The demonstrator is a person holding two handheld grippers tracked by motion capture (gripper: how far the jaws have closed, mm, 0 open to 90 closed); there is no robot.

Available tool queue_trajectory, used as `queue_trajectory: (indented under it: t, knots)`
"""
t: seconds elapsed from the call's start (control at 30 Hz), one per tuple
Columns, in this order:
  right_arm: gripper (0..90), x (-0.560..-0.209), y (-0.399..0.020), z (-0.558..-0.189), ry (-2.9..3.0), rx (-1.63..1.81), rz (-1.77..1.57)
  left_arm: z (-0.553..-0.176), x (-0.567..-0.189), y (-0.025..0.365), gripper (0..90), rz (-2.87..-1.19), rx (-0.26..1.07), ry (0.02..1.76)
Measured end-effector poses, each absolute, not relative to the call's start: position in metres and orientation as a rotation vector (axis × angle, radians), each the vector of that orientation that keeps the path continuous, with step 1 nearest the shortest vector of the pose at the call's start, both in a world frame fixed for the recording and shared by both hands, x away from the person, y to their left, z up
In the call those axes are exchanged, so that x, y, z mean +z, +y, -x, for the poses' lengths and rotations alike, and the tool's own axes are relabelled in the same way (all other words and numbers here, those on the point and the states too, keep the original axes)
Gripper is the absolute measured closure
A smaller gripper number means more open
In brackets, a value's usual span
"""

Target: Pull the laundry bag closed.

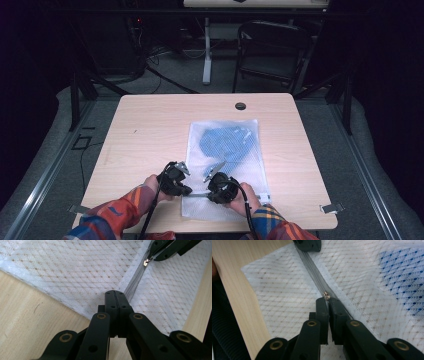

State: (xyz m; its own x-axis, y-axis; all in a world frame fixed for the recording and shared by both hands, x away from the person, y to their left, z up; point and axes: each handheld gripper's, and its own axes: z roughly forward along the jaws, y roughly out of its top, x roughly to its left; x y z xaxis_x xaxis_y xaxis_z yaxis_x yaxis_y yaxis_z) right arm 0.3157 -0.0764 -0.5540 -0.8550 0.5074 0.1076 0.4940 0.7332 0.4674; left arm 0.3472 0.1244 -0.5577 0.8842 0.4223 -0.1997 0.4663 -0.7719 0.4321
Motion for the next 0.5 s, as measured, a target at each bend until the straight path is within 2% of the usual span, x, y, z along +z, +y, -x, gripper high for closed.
queue_trajectory:
  t: [0.13, 0.27, 0.5]
  knots:
    - [86.9, -0.556, -0.076, -0.315, 2.899, 0.764, -0.837, -0.345, -0.557, 0.123, 90.0, -2.591, -0.079, 0.533]
    - [86.9, -0.556, -0.077, -0.316, 2.899, 0.759, -0.837, -0.340, -0.552, 0.120, 90.0, -2.514, -0.040, 0.450]
    - [86.8, -0.556, -0.076, -0.316, 2.897, 0.751, -0.831, -0.339, -0.558, 0.107, 90.0, -2.507, -0.026, 0.434]
